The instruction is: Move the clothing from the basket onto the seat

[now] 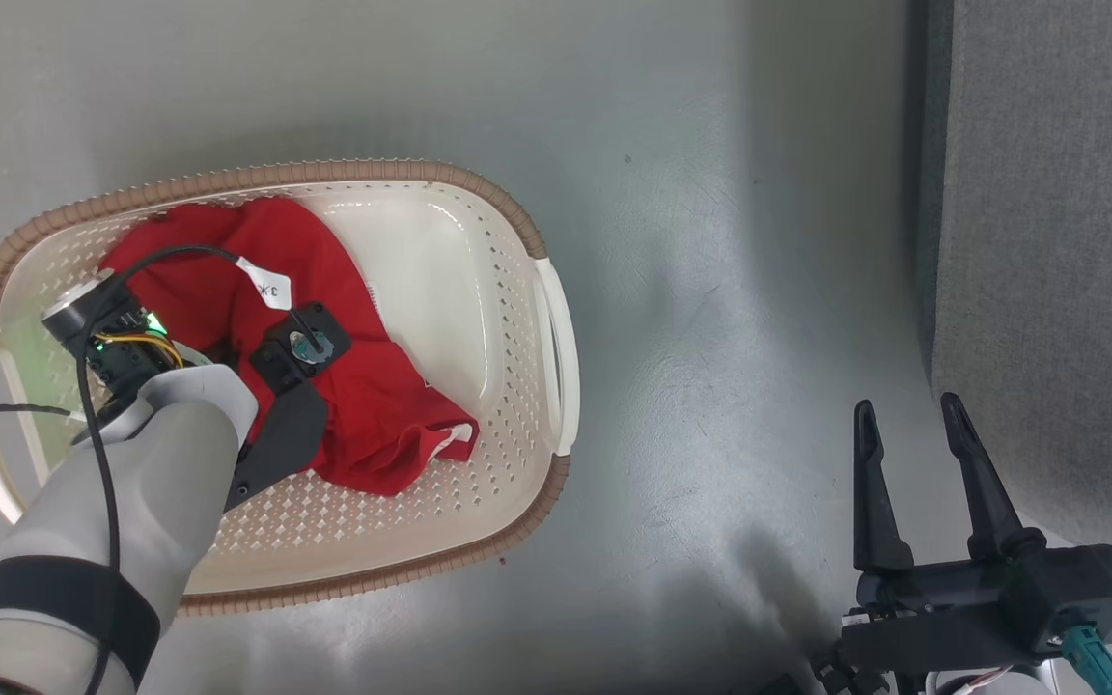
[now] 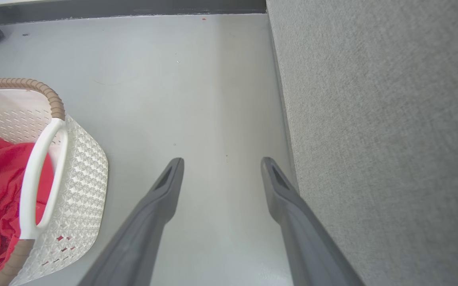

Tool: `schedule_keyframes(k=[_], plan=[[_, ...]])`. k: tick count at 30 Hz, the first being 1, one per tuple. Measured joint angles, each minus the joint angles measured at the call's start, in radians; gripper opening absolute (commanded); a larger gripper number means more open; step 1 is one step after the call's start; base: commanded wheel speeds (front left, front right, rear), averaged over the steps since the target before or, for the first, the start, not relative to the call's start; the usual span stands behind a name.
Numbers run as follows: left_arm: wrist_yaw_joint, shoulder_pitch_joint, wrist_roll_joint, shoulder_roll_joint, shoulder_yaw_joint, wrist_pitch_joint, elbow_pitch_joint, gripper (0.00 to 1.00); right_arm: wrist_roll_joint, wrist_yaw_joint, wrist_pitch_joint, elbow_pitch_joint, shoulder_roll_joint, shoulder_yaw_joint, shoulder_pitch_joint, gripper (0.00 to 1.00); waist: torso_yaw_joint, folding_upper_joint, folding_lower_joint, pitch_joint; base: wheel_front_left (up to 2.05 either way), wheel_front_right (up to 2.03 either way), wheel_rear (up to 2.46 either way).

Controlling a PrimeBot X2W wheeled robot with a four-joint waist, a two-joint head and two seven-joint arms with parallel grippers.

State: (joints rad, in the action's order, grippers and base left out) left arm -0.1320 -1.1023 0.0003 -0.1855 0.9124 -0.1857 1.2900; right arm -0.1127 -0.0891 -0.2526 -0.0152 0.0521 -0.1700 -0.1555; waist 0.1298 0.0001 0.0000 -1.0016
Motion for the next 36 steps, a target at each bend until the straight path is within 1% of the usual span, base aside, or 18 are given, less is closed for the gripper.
schedule_keyframes(k=[8, 13, 18, 24, 28, 33, 36], plan=[[0.0, 0.0, -0.014, 0.0, 0.01, 0.021, 0.0, 0.0, 0.0, 0.002, 0.0, 0.006, 0.0, 0.001, -0.039, 1.0, -0.004, 0.0, 0.0, 0.018, 0.0, 0.0, 0.0], [0.0, 0.005, -0.042, -0.006, 0.014, 0.038, 0.0, 0.0, 0.0, 0.011, 0.0, 0.028, 0.0, -0.001, -0.087, 1.0, -0.003, 0.0, 0.0, 0.043, 0.0, 0.0, 0.0], [0.0, 0.03, -0.035, -0.012, 0.057, 0.072, 0.0, 0.0, -0.011, 0.011, -0.001, 0.073, 0.0, 0.002, -0.124, 1.0, 0.0, 0.0, 0.0, 0.079, 0.0, 0.0, 0.0], [0.0, 0.103, -0.068, 0.004, 0.049, 0.12, -0.001, 0.0, -0.042, 0.011, -0.001, 0.128, 0.0, -0.002, -0.167, 1.0, 0.0, -0.0001, 0.0, 0.147, 0.0, 0.0, 0.0], [0.0, 0.122, -0.096, 0.008, 0.042, 0.156, -0.006, 0.0, -0.066, 0.011, -0.001, 0.158, 0.0, -0.001, -0.205, 1.0, -0.002, -0.0001, 0.0, 0.2, 0.0, 0.0, 0.0], [0.0, 0.152, -0.134, 0.03, 0.036, 0.211, -0.026, 0.0, -0.074, 0.012, -0.001, 0.203, 0.001, 0.016, -0.225, 1.0, -0.008, -0.0001, 0.0, 0.27, 0.0, 0.0, 0.0], [0.0, 0.179, -0.158, 0.043, 0.031, 0.262, -0.049, 0.0, -0.074, 0.024, -0.001, 0.229, 0.0, 0.025, -0.226, 1.0, -0.014, -0.0001, -0.0001, 0.314, 0.0, 0.0, 0.0]])
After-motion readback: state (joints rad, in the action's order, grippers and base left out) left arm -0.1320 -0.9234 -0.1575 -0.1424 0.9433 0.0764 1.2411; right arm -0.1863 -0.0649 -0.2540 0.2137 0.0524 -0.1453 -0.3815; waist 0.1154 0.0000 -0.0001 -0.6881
